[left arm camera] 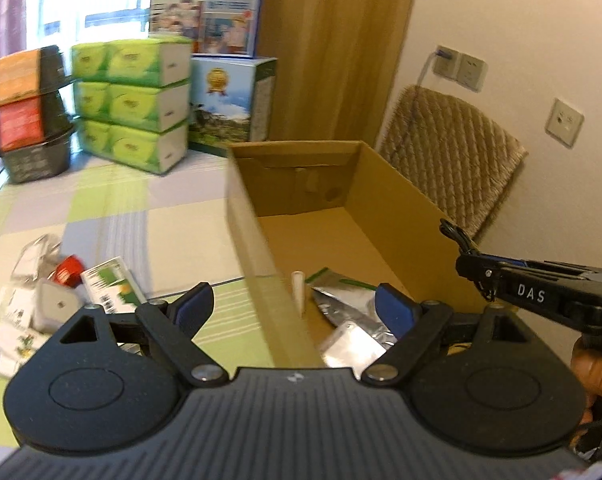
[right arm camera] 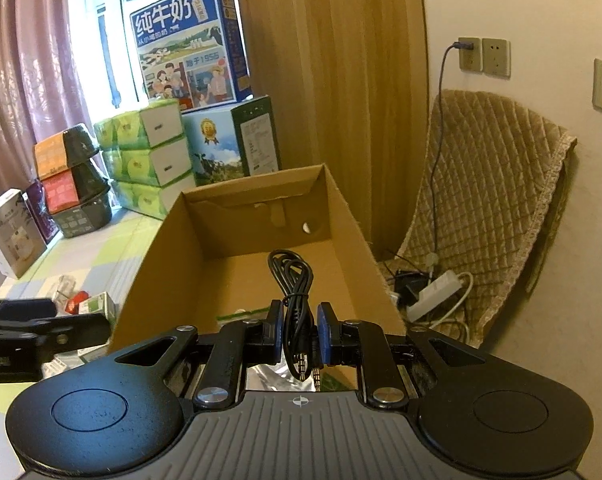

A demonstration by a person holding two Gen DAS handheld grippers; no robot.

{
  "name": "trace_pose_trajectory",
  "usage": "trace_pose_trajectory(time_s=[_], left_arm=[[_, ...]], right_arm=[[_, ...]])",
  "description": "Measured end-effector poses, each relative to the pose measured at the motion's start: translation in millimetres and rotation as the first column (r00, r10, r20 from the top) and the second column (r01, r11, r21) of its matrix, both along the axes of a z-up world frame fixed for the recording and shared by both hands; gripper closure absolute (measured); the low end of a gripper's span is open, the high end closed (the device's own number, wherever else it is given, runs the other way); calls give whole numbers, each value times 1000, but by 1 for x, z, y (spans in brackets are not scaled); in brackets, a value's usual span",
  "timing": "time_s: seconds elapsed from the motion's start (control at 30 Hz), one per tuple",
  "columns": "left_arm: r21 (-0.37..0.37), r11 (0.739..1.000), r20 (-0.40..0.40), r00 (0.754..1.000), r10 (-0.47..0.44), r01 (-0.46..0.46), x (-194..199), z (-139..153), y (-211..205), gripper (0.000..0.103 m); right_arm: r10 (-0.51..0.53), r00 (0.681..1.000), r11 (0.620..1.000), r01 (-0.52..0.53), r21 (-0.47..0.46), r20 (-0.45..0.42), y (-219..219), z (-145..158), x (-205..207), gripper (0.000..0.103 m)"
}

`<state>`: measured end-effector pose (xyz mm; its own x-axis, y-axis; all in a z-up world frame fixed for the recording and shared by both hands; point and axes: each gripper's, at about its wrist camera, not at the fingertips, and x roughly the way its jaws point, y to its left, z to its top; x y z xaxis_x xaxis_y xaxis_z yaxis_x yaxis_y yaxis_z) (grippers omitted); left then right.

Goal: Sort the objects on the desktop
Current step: 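Carry the cable and floss box into the cardboard box and release both, then move both tools back over the medicine boxes on the table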

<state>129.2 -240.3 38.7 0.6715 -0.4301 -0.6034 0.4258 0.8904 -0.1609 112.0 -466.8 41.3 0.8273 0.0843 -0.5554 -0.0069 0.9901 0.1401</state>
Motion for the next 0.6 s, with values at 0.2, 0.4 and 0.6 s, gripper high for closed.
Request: trace_pose_trajectory(time_s=[0.2, 0.4, 0.6], left_arm=[[0, 998, 5, 998, 62, -62, -11, -1, 31, 16], [5, 993, -10, 993, 119, -119, -24, -9, 63, 15], [27, 986, -22, 986, 165, -164, -39, -16, 93, 14]], right_arm=[[-1, 1000, 998, 0, 69, 18, -4, 5, 0, 61], [-23, 1000, 995, 22, 99, 11, -7, 7, -19, 60], [-1, 1000, 993, -2, 117, 21, 5, 17, -39, 57]])
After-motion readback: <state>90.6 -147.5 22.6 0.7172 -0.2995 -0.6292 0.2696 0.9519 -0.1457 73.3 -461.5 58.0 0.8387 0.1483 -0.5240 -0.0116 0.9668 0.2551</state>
